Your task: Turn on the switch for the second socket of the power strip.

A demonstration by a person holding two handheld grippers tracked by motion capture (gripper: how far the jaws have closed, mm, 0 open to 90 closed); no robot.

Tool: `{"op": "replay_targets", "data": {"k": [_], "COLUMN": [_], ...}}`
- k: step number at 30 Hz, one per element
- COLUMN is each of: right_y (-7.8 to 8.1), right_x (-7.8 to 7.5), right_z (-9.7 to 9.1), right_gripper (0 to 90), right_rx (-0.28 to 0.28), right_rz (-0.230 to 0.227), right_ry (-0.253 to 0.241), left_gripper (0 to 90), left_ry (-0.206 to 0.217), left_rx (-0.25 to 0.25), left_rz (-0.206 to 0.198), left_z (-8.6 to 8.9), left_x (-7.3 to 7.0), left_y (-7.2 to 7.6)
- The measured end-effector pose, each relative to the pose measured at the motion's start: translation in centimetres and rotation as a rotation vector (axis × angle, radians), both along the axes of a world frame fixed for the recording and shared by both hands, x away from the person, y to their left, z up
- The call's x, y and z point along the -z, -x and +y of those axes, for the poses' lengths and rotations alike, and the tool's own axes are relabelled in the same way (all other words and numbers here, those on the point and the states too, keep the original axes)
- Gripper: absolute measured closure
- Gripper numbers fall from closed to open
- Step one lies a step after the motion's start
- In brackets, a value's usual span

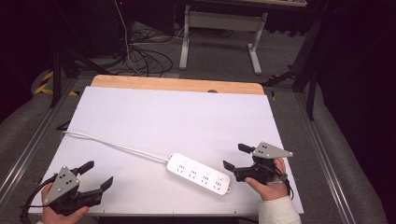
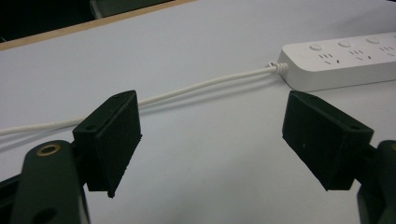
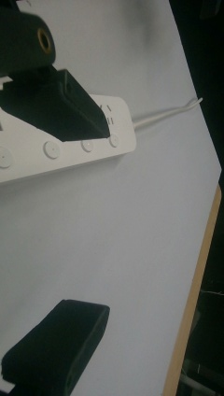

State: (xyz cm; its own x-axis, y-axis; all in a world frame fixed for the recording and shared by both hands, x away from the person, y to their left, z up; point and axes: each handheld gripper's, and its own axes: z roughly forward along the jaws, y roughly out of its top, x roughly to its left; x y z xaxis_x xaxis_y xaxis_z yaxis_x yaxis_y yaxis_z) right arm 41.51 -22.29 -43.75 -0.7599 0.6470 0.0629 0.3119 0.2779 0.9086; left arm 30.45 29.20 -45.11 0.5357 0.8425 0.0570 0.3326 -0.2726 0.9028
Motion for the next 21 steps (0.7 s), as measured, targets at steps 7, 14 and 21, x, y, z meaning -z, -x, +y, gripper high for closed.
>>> {"op": "replay_targets", "data": {"k": [7, 14, 21], "right_y": [0.3, 0.6, 0.6], "right_x": [1.8, 3.5, 4.1], "right_z": [-1.3, -2.5, -3.1], "right_gripper": [7.2, 6.2, 6.3], "right_rx": [-0.006, 0.023, 0.097], "right_rz": [0.006, 0.024, 0.021], "right_ry": [0.021, 0.063, 0.089], "left_gripper": [19.7, 18.7, 18.4], "left_ry": [0.004, 0.006, 0.020], "left_rx": [0.002, 0.004, -0.012], "left_rz": [0.032, 0.032, 0.026], "left_z": [0.0, 0.1, 0.3], "left_x": [0.1, 0.2, 0.7], "left_y": [0.0, -0.1, -0.4]}}
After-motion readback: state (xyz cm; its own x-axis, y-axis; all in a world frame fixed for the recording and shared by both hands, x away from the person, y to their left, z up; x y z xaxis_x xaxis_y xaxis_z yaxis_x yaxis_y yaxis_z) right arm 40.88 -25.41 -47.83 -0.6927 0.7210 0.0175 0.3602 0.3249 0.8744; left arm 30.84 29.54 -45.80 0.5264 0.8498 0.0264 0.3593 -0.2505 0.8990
